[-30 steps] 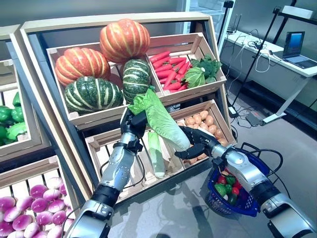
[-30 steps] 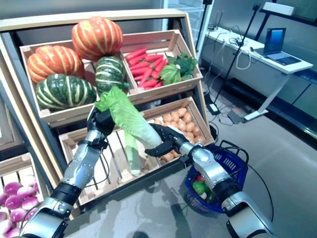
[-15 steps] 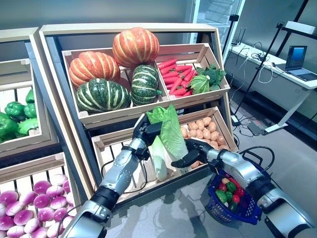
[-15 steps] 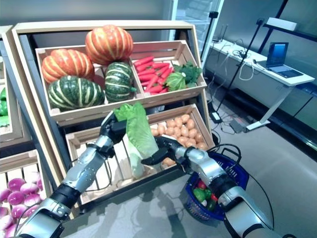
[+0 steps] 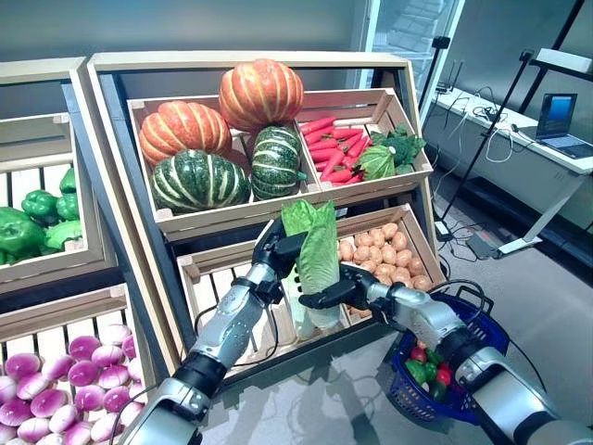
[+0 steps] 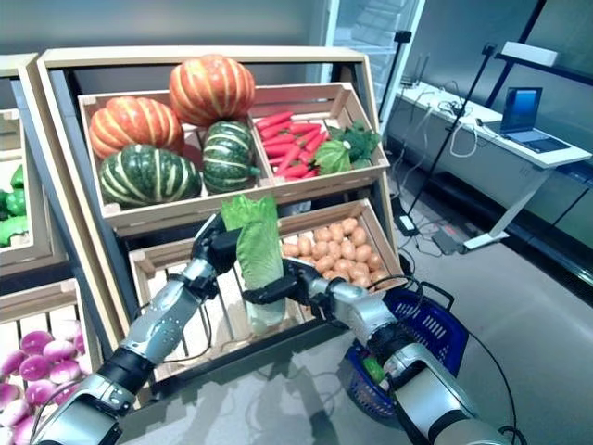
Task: Put vegetables into the basket
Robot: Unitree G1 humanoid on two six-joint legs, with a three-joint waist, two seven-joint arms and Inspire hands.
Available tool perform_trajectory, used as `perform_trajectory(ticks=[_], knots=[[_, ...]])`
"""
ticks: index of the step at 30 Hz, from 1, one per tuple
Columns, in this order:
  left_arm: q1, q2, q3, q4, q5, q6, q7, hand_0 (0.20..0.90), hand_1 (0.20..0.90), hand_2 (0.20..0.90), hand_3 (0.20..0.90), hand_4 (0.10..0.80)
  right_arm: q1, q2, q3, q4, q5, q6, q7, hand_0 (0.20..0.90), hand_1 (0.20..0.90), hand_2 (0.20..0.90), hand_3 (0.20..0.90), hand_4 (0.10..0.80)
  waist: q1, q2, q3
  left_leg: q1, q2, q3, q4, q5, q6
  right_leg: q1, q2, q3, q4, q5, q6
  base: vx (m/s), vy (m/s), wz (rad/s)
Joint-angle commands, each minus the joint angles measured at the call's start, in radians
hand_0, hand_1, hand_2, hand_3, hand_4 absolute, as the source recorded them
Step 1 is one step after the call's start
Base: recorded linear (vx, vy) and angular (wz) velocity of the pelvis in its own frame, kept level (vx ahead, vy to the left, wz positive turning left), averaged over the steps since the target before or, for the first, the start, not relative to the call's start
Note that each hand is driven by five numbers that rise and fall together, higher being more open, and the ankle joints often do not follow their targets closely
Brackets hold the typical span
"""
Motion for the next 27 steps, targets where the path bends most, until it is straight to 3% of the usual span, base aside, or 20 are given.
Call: perform_trajectory(ticks=[1,8,9,10,19,27], knots=[[-0.110,-0.118,-0.109,-0.122,-0.083,-0.058,-0.095,0.300,0.300,0.300,0.300,0.400,-0.203,0.058,-0.088,0.110,0.132,-0.067,-0.086,0.300,0.300,0.300,0.300,0.400,0.026,0.002,-0.075,-0.023,-0.061,0.009,-0.006,-0.102,0.082,0.014,0.007,-0.023,0.003,-0.085,-0.068,0.021,-0.002,0.03],[-0.117,-0.103,-0.094,-0.142,-0.063,-0.037,-0.057,0.300,0.300,0.300,0.300,0.400,-0.186,0.034,-0.106,0.124,0.137,-0.082,-0.113,0.300,0.300,0.300,0.300,0.400,0.021,0.005,-0.077,-0.019,-0.062,0.010,-0.006,-0.105,0.083,0.013,0.008,-0.018,0.003,-0.083,-0.066,0.023,0.000,0.02],[-0.114,-0.099,-0.091,-0.143,-0.061,-0.029,-0.051,0.502,0.502,0.502,0.502,0.535,-0.180,0.027,-0.108,0.116,0.136,-0.079,-0.118,0.300,0.300,0.300,0.300,0.400,0.020,0.006,-0.077,-0.019,-0.062,0.012,-0.006,-0.104,0.084,0.012,0.007,-0.017,0.003,-0.082,-0.066,0.000,0.000,0.00],[-0.112,-0.094,-0.089,-0.144,-0.056,-0.020,-0.046,0.900,0.900,0.900,0.900,0.800,-0.175,0.022,-0.111,0.112,0.133,-0.077,-0.118,0.300,0.300,0.300,0.300,0.400,0.018,0.006,-0.077,-0.019,-0.063,0.013,-0.006,-0.104,0.083,0.011,0.007,-0.016,0.003,-0.081,-0.065,0.000,0.000,0.00],[-0.051,0.018,-0.008,-0.131,0.047,0.009,-0.062,0.900,0.900,0.900,0.900,0.800,-0.026,-0.114,-0.163,0.087,0.042,-0.067,-0.066,0.300,0.300,0.300,0.300,0.400,0.000,0.010,-0.073,-0.017,-0.061,0.039,-0.006,-0.106,0.086,0.003,0.009,-0.003,0.003,-0.076,-0.061,0.001,0.000,-0.01],[-0.020,0.153,0.121,-0.034,0.101,-0.059,-0.068,0.900,0.900,0.900,0.900,0.800,0.121,-0.269,-0.268,0.231,-0.074,-0.103,-0.030,0.300,0.300,0.300,0.300,0.400,-0.026,0.010,-0.069,-0.023,-0.056,0.077,-0.006,-0.098,0.085,-0.014,0.014,0.021,0.003,-0.069,-0.057,0.002,0.001,-0.10]])
